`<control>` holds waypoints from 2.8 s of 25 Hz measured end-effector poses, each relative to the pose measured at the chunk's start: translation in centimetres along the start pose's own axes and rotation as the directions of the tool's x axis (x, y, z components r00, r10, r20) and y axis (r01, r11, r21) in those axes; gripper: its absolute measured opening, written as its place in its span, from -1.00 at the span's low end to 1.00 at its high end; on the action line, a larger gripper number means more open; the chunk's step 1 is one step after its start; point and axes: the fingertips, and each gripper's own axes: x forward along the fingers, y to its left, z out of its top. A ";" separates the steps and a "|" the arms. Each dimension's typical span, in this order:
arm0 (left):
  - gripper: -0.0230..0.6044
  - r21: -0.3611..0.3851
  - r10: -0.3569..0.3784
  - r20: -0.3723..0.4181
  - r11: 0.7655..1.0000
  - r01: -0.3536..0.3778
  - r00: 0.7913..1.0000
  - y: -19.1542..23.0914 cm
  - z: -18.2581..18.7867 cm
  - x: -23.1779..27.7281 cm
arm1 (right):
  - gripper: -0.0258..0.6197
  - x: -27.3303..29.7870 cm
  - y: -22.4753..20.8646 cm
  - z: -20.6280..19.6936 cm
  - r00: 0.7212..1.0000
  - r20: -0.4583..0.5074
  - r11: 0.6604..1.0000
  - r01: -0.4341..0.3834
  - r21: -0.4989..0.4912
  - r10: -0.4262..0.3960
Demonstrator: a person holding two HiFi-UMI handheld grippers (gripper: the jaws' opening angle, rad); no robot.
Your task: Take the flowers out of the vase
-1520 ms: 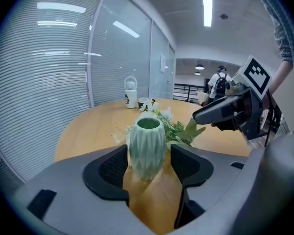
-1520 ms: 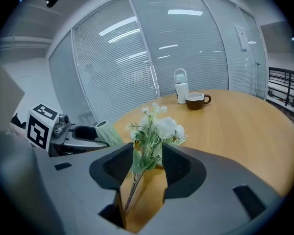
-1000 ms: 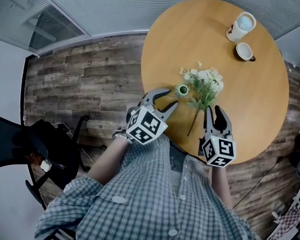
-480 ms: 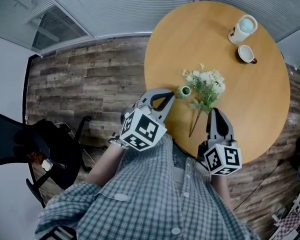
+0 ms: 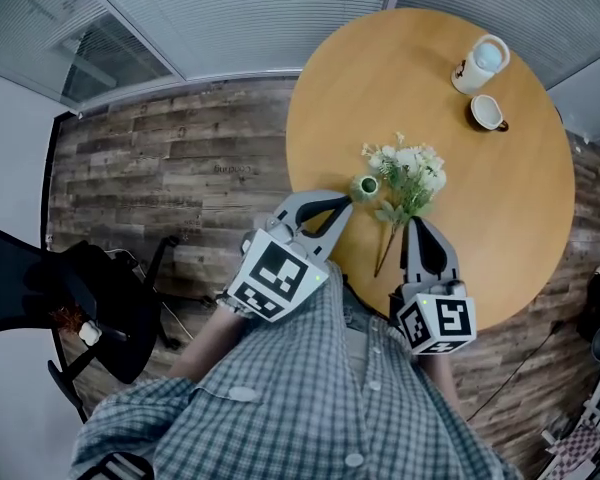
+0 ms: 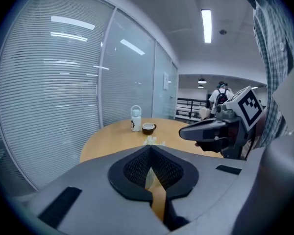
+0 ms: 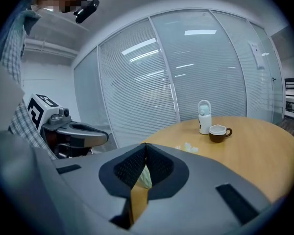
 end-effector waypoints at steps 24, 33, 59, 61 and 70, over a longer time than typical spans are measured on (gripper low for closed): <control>-0.90 -0.010 -0.027 -0.032 1.000 0.027 0.999 -2.3 -1.9 0.5 | -0.89 0.1 0.3 -0.7 0.998 -0.048 0.999 -0.036 -0.023 0.035; -0.90 0.000 -0.035 -0.043 0.999 0.035 0.998 -2.5 -2.1 0.5 | -0.89 0.1 0.7 -1.2 0.996 -0.071 0.999 -0.049 -0.019 0.047; -0.90 0.000 -0.046 -0.054 0.999 0.046 0.997 -2.7 -2.4 0.7 | -0.89 0.3 1.4 -1.7 0.992 -0.097 0.996 -0.084 -0.032 0.081; -0.90 0.000 -0.046 -0.054 0.999 0.046 0.997 -2.7 -2.4 0.8 | -0.89 0.3 1.3 -1.7 0.992 -0.098 0.996 -0.084 -0.030 0.080; -0.90 -0.002 -0.049 -0.057 0.999 0.049 0.997 -2.7 -2.5 0.8 | -0.89 0.4 1.3 -1.9 0.992 -0.104 0.996 -0.081 -0.023 0.078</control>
